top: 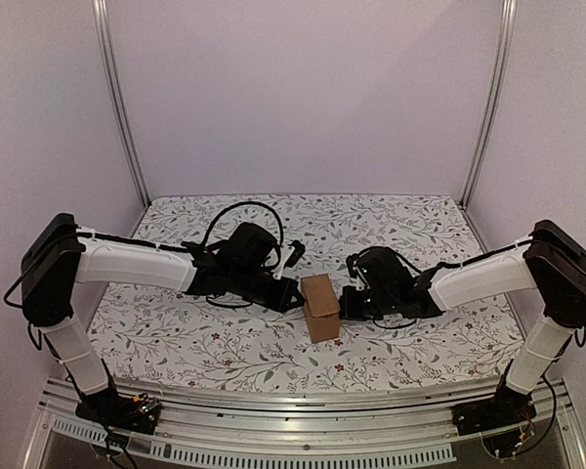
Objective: Fold the paper box
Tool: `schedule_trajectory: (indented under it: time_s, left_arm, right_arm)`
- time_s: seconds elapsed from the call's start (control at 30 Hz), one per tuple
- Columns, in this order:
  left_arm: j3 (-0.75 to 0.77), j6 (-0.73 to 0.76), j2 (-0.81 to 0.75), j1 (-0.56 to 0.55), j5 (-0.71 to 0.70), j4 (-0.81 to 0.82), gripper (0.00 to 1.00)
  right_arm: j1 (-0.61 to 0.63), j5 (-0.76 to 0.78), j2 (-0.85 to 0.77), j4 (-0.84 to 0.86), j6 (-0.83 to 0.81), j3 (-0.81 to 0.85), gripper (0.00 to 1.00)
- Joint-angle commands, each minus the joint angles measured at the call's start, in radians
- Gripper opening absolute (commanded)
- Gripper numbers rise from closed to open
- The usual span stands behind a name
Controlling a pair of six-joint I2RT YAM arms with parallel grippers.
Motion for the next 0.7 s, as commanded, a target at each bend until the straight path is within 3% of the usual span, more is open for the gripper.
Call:
schedule_trajectory:
  time_s: [0.0, 0.4, 0.67]
  left_arm:
    - [0.000, 0.000, -0.018, 0.021, -0.066, -0.040, 0.00]
    - [0.083, -0.016, 0.041, 0.023, 0.026, -0.005, 0.00]
    - [0.090, -0.044, 0.068, 0.017, 0.087, 0.031, 0.00]
  right_arm:
    - [0.004, -0.045, 0.057, 0.035, -0.020, 0.016, 0.00]
    - [0.003, -0.188, 0.159, 0.278, -0.010, -0.042, 0.00]
    - [-0.019, -0.186, 0.194, 0.386, -0.004, -0.096, 0.00]
